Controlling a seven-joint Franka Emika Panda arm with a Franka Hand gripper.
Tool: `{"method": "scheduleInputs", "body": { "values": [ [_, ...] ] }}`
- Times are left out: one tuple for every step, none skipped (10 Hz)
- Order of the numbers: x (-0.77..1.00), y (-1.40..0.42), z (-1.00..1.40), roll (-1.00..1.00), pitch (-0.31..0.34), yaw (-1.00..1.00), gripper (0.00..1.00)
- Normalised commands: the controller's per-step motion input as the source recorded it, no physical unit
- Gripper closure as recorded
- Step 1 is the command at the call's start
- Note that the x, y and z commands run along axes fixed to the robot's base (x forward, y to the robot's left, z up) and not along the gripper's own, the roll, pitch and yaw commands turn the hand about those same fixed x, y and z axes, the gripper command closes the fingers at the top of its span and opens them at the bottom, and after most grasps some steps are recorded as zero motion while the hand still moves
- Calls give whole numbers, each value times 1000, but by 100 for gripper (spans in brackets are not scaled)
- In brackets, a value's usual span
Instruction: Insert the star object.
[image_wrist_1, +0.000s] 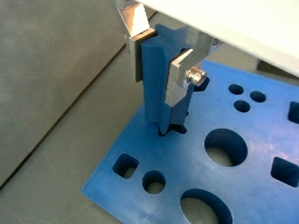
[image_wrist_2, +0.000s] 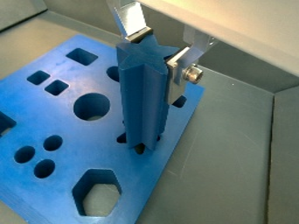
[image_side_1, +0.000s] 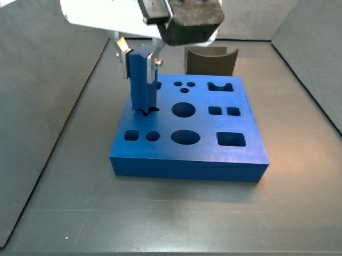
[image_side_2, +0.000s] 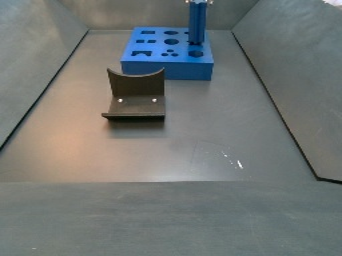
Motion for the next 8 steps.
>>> {"method": "scheduleInputs", "body": {
  "values": [
    [0, 0, -271, -80, 0, -26, 100],
    [129, 0, -163, -14, 24, -306, 100],
    [117, 0, -63, 0, 49, -483, 100],
    [94, 0, -26, 0, 66, -594, 100],
    [154, -26, -66, 26, 80, -723, 100],
    [123, 0, -97, 31, 70, -774, 100],
    [77, 0, -131, 34, 66, -817, 100],
    [89, 0, -163, 27, 70, -817, 100]
  ]
}}
